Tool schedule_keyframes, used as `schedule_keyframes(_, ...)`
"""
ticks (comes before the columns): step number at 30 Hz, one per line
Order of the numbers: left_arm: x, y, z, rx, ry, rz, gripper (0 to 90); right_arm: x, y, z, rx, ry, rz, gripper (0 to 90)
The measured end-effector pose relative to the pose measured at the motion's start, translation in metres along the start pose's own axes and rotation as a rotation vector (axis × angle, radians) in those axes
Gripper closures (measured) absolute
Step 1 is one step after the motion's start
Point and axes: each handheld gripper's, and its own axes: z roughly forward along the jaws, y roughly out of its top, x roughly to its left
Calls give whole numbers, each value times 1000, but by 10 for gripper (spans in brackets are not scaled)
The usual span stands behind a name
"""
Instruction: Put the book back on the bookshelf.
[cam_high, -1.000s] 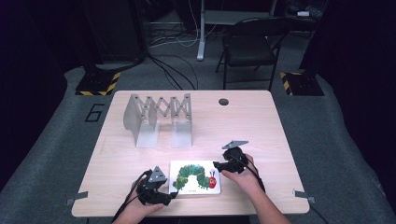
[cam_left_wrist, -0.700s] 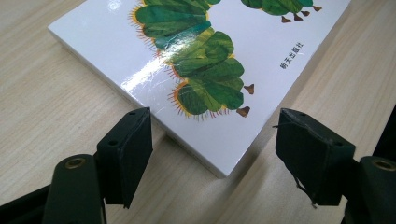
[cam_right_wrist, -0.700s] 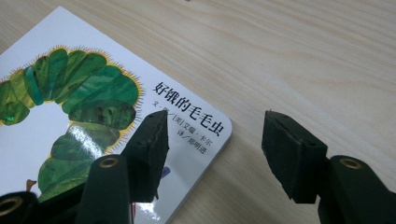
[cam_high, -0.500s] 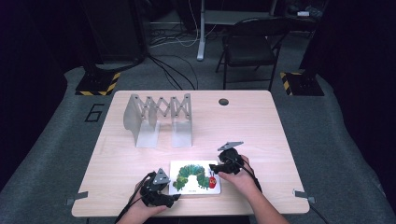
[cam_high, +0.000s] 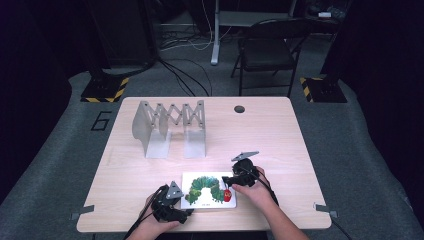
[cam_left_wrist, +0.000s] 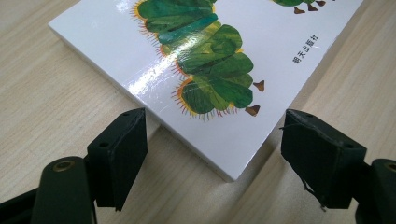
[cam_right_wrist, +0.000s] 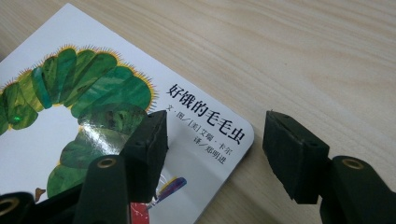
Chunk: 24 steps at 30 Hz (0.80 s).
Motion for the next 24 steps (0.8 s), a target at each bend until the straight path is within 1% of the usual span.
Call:
schedule_keyframes(1,-1,0,1,-5,10,-5,220,0,0,0,-1,4,3,398)
schedule_keyframes(2,-1,0,1,-1,16,7,218,0,0,0,0,4,1,397)
schedule_keyframes(3,-3,0,2,-4,23,5,216,1,0,1,1,7,13,397)
schedule_keyframes(4,-3,0,2,-3,20,9,215,1,0,1,-2,6,1,397)
schedule_keyframes(5,-3,0,2,-3,23,14,213,1,0,1,0,8,3,397)
schedule_keyframes(6,-3,1,2,6,17,15,209,1,0,1,-5,8,6,397)
schedule_keyframes(7,-3,1,2,5,18,15,206,2,1,1,5,14,9,397)
schedule_keyframes(8,-3,1,2,2,19,15,203,2,1,1,3,16,13,396)
schedule_keyframes(9,-3,1,2,2,19,15,201,2,0,2,1,19,4,394)
schedule_keyframes(10,-4,0,3,-1,33,11,198,3,1,2,3,18,6,393)
schedule_keyframes(11,-4,1,3,-1,36,12,196,3,1,2,5,17,14,393)
schedule_keyframes(12,-4,0,3,-5,34,11,195,3,1,2,5,18,15,393)
schedule_keyframes(13,-3,1,3,-4,33,14,193,4,1,1,10,18,28,393)
schedule_keyframes(14,-3,1,3,-5,33,15,192,3,1,2,4,16,20,392)
schedule_keyframes(18,-3,1,5,-18,30,16,188,3,1,3,0,10,19,382)
schedule_keyframes(19,-2,1,5,-17,32,19,187,2,2,3,1,8,12,378)
schedule_keyframes(21,-1,2,5,-9,25,23,187,2,2,3,1,8,16,376)
schedule_keyframes(23,-1,2,5,-12,24,22,185,1,2,3,-1,8,14,375)
schedule_keyframes(24,-1,2,6,-19,33,20,185,1,2,3,-1,8,14,375)
